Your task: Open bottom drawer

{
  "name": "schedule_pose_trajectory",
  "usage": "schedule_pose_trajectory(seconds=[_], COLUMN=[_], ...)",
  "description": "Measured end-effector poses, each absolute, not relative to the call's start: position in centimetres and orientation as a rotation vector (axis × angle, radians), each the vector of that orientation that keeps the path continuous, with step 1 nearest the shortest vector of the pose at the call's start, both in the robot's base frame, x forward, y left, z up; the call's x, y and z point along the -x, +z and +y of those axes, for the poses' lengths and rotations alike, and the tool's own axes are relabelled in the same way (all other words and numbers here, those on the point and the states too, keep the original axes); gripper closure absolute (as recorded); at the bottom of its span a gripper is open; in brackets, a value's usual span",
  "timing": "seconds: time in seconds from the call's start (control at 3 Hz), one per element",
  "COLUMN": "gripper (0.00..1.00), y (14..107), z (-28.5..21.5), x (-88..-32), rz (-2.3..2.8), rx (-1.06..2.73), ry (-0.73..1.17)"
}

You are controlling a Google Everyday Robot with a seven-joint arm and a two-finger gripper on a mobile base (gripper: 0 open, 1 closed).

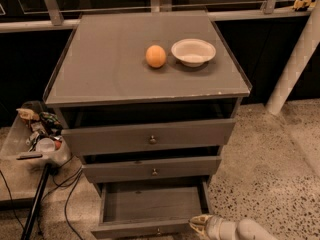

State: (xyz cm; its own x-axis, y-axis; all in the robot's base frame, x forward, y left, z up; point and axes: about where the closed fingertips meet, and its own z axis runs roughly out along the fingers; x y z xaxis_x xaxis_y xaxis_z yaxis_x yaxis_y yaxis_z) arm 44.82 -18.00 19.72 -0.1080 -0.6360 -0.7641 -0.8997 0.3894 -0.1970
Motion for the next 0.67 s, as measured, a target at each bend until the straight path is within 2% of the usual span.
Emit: schedule_pose_trajectory(seconds=[0.33,0.67], gripper=[0.11,0.0], y=[19.72,19.72], z=[-18.0,-18.0], x=[-44.82,-44.82], rz=[1.831,1.831], rx=[1.332,1.332], ry=[0.407,0.407])
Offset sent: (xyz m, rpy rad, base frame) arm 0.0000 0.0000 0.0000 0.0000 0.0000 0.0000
